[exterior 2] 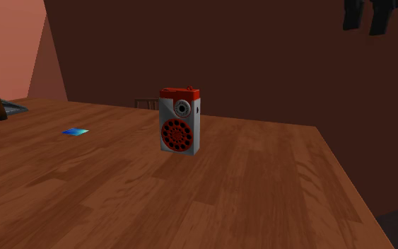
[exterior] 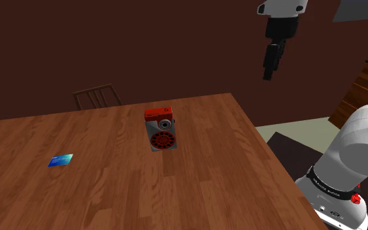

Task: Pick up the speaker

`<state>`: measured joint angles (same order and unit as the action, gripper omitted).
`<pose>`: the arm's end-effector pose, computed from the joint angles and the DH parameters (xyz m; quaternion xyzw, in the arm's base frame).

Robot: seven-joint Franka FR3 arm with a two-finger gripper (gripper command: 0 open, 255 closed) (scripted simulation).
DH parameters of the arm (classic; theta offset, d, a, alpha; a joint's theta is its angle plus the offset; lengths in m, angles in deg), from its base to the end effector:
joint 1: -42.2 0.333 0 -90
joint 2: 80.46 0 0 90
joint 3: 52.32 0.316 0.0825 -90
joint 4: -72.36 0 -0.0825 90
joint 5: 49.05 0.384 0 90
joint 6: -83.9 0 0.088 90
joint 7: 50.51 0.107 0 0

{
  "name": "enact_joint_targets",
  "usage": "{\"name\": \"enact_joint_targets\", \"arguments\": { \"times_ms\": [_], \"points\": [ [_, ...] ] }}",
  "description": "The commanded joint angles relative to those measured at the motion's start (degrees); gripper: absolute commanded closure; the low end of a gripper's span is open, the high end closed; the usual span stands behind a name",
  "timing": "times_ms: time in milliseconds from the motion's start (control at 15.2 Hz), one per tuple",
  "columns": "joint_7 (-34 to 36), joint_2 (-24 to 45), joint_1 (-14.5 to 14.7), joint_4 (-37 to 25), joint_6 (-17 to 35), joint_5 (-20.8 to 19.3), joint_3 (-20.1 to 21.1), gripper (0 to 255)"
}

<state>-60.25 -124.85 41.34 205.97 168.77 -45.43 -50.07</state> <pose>0.3003 0.0182 0.5907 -0.9948 -0.0924 0.0366 0.0208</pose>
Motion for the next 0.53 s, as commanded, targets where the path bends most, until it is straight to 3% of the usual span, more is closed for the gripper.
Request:
{"name": "enact_joint_targets", "arguments": {
  "times_ms": [0, 462],
  "points": [
    [0.0, 0.0, 0.0, 0.0, 0.0, 0.0, 0.0, 0],
    [0.7, 12.1, 2.7, -4.0, 9.2, 2.2, 4.3, 0]
  ]
}}
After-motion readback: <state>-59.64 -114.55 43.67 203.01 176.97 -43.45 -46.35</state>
